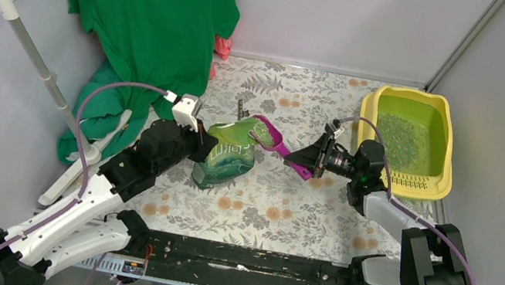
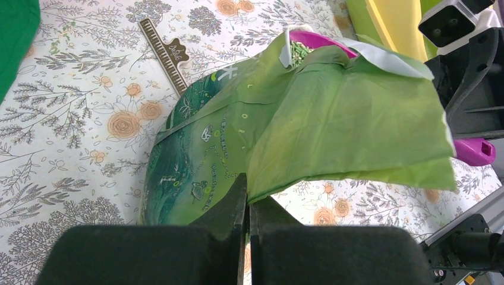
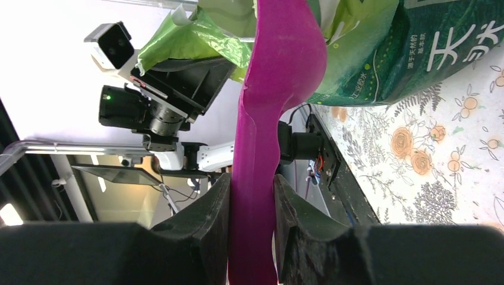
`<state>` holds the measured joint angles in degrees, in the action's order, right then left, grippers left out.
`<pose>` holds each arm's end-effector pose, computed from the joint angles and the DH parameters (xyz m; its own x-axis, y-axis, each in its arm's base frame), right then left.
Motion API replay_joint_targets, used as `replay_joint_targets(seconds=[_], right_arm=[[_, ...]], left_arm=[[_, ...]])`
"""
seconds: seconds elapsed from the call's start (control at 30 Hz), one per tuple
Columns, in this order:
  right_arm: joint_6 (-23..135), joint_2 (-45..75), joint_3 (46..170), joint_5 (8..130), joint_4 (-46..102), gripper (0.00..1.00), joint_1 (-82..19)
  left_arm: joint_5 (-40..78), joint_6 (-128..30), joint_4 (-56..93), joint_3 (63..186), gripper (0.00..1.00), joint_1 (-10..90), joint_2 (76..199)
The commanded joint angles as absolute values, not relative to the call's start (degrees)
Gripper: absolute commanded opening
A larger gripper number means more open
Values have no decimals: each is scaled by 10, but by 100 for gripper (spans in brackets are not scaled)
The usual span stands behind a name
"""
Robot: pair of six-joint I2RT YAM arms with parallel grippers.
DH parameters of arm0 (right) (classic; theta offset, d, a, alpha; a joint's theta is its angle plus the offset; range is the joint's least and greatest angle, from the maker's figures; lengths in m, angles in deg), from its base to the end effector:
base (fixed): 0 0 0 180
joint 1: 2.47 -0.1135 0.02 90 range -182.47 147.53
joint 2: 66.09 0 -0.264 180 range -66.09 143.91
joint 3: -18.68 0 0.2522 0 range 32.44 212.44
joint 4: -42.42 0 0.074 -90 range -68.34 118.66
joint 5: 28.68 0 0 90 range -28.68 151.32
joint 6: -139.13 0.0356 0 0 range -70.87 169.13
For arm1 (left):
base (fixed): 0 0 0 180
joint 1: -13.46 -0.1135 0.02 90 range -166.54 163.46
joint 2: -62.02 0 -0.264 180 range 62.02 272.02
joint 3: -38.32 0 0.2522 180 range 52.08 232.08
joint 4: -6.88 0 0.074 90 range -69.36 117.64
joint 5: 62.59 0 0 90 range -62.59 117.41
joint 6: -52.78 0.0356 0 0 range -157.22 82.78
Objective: Fill the litter box with clean litter
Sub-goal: 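Scoop the cat litter from the cat litter bag, then pour the cat litter into the litter box.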
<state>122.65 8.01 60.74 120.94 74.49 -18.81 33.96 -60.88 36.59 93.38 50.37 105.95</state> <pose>0.2346 0.1008 0.2337 -0.9301 0.2327 -0.2841 -0.2757 0.0687 0.9588 0.1472 -0.1055 0.3105 -0.4381 -0.1696 -0.8828 0.3651 0.8639 -0.3471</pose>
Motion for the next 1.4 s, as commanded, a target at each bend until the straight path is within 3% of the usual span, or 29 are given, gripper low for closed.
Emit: replay_joint_targets(seconds=[0.0, 0.23, 0.67, 1.0, 1.37], right_arm=[[1312, 95, 593, 1214, 909, 0, -189], [1370, 99, 573, 1197, 980, 0, -175], [1305, 6, 607, 1192, 809, 0, -75], [1275, -53, 663, 1255, 704, 0, 153], [1266, -31, 661, 1248, 681, 0, 303]], left_arm=[[337, -621, 237, 949, 1, 499, 1031], [339, -618, 242, 951, 1, 494, 1022], [332, -619, 235, 946, 1, 491, 1025], [320, -622, 227, 947, 1, 488, 1035], [306, -617, 225, 958, 1, 486, 1054]])
